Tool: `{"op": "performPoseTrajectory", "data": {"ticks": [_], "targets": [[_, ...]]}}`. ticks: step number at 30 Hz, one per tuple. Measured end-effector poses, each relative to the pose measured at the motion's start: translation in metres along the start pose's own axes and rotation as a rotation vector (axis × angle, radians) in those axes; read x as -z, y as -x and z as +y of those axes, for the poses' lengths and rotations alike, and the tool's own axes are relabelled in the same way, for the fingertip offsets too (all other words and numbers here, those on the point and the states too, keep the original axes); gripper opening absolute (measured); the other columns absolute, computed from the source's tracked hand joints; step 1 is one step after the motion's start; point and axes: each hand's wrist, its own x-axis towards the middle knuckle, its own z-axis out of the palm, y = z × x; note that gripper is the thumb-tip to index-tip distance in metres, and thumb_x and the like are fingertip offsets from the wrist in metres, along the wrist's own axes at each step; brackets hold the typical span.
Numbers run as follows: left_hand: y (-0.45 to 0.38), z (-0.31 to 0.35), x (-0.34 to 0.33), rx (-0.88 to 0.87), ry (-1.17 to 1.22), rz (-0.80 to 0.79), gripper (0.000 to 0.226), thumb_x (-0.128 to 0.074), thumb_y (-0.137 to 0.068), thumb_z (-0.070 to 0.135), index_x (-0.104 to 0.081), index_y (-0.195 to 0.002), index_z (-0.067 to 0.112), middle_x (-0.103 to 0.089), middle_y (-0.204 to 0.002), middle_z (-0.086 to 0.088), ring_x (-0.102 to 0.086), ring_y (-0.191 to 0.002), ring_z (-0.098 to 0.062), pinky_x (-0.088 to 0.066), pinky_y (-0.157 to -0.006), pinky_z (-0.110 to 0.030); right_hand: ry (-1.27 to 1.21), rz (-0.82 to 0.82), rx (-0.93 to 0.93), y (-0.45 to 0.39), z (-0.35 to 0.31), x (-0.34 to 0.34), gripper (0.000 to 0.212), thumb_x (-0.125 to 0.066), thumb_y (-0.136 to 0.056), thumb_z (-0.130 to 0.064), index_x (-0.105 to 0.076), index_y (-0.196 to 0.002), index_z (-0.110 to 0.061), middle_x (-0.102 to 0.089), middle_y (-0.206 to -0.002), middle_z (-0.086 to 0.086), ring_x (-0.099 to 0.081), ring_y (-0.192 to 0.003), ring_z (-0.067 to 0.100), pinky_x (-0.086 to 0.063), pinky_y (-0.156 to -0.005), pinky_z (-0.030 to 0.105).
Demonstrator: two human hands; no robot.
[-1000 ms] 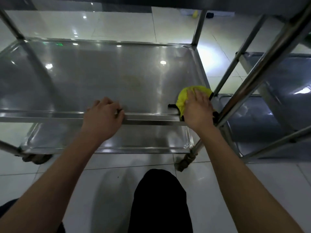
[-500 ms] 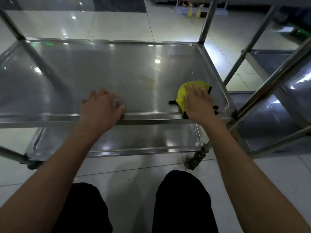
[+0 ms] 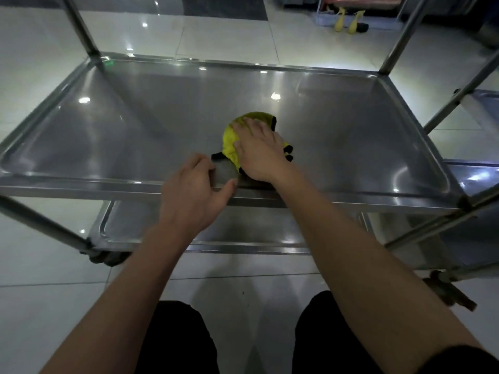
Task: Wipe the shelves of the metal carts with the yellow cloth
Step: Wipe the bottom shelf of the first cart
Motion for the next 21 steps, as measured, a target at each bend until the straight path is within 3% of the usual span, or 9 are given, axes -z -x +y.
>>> {"op": "performPoseTrajectory", "data": {"ticks": [6, 10, 13, 17, 21], "targets": [[0.002, -0.011, 0.004, -0.012, -0.019, -0.037, 0.047, -0.066, -0.085, 0.054, -0.065, -0.098, 0.010, -0.060, -0.103, -0.003, -0.061, -0.087, -0.029, -0.049, -0.068, -0.040, 0.007, -0.039, 0.078, -0.014, -0.031, -0.006, 0.055, -0.035, -0.102, -0.027, -0.020, -0.155, -0.027, -0.016, -0.163, 0.003, -0.012, -0.149, 0.026, -0.017, -0.118, 0.049], [0.007, -0.007, 0.001, -0.054, -0.049, -0.013, 0.039, -0.064, -0.089, 0.048, -0.067, -0.113, 0.017, -0.059, -0.112, -0.004, -0.062, -0.091, -0.030, -0.049, -0.070, -0.038, 0.012, 0.017, 0.084, -0.004, -0.019, -0.005, 0.056, -0.038, -0.101, -0.026, -0.022, -0.155, -0.023, -0.020, -0.162, 0.006, -0.016, -0.148, 0.028, -0.021, -0.117, 0.047], [0.007, 0.002, 0.000, -0.085, -0.130, -0.045, 0.031, -0.059, -0.092, 0.036, -0.068, -0.115, 0.017, -0.056, -0.112, -0.010, -0.061, -0.092, -0.035, -0.048, -0.072, -0.040, 0.005, 0.067, 0.049, 0.012, 0.011, -0.001, 0.051, -0.033, -0.104, -0.029, -0.025, -0.154, -0.021, -0.023, -0.161, 0.006, -0.020, -0.147, 0.028, -0.022, -0.117, 0.044], [-0.007, 0.020, -0.002, -0.006, -0.195, -0.150, 0.029, -0.054, -0.091, 0.029, -0.066, -0.113, 0.014, -0.055, -0.116, -0.014, -0.051, -0.109, -0.038, -0.046, -0.090, -0.047, -0.016, 0.090, -0.027, 0.039, 0.067, 0.017, 0.049, -0.033, -0.105, -0.027, -0.029, -0.153, -0.017, -0.027, -0.160, 0.008, -0.024, -0.145, 0.030, -0.024, -0.116, 0.047], [-0.010, 0.077, -0.025, -0.114, -0.122, -0.217, 0.029, -0.053, -0.093, 0.031, -0.065, -0.118, 0.019, -0.056, -0.125, -0.010, -0.049, -0.118, -0.036, -0.044, -0.097, -0.048, -0.005, 0.132, -0.177, 0.079, 0.131, 0.042, 0.047, -0.035, -0.104, -0.025, -0.034, -0.151, -0.017, -0.032, -0.157, 0.006, -0.029, -0.140, 0.030, -0.030, -0.113, 0.046]]}}
